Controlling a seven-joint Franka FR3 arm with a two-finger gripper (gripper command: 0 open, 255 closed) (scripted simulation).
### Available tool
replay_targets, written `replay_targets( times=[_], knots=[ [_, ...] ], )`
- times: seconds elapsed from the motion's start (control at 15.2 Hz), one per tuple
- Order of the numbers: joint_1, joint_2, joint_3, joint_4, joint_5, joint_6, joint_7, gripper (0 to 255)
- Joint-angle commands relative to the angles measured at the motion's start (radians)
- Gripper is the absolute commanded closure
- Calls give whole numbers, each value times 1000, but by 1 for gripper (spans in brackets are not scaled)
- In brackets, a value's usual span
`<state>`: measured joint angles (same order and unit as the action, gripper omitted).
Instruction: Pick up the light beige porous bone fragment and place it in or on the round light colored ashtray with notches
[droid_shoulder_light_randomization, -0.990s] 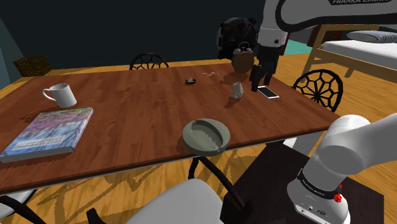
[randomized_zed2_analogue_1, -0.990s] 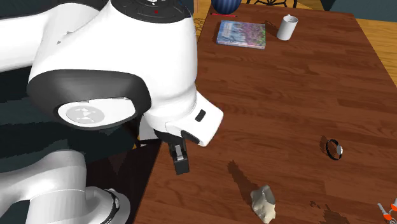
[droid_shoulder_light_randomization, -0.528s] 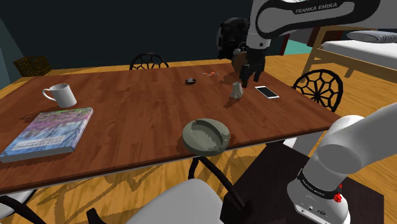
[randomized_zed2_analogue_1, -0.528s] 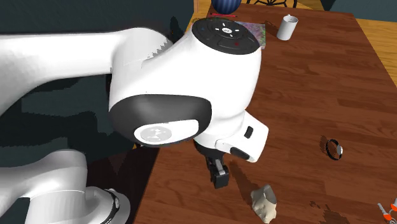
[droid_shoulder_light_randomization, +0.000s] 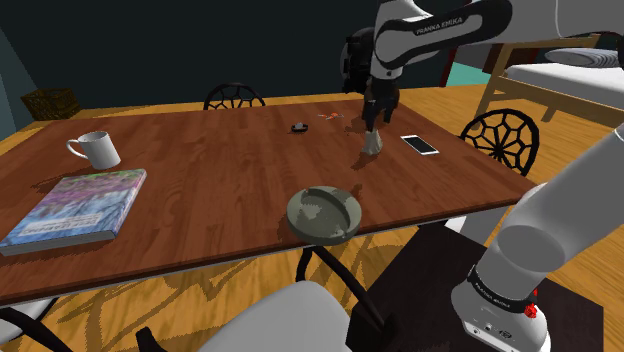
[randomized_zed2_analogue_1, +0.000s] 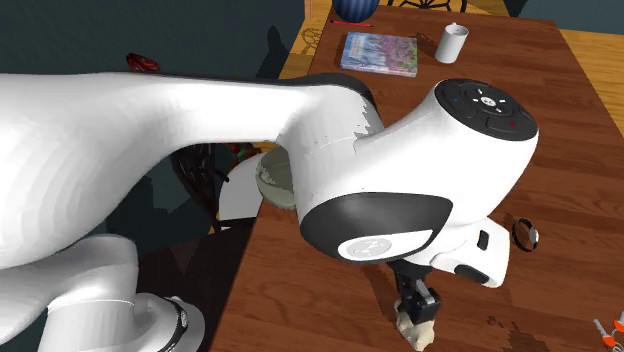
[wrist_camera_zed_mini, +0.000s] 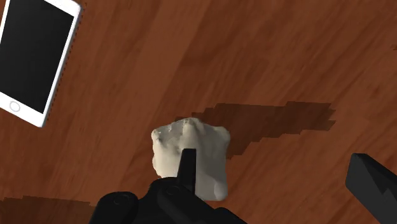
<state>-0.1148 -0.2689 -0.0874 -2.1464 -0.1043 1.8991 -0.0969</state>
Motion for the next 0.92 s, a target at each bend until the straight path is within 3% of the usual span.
replay_targets(
  times=[0.0,0.4,0.86],
  knots=[
    [-8,68,-12,49,-10,28,-15,0],
    [-31,259,-40,220,-24,74,-56,0],
    [-36,286,-45,157,-25,163,-56,0]
  ],
)
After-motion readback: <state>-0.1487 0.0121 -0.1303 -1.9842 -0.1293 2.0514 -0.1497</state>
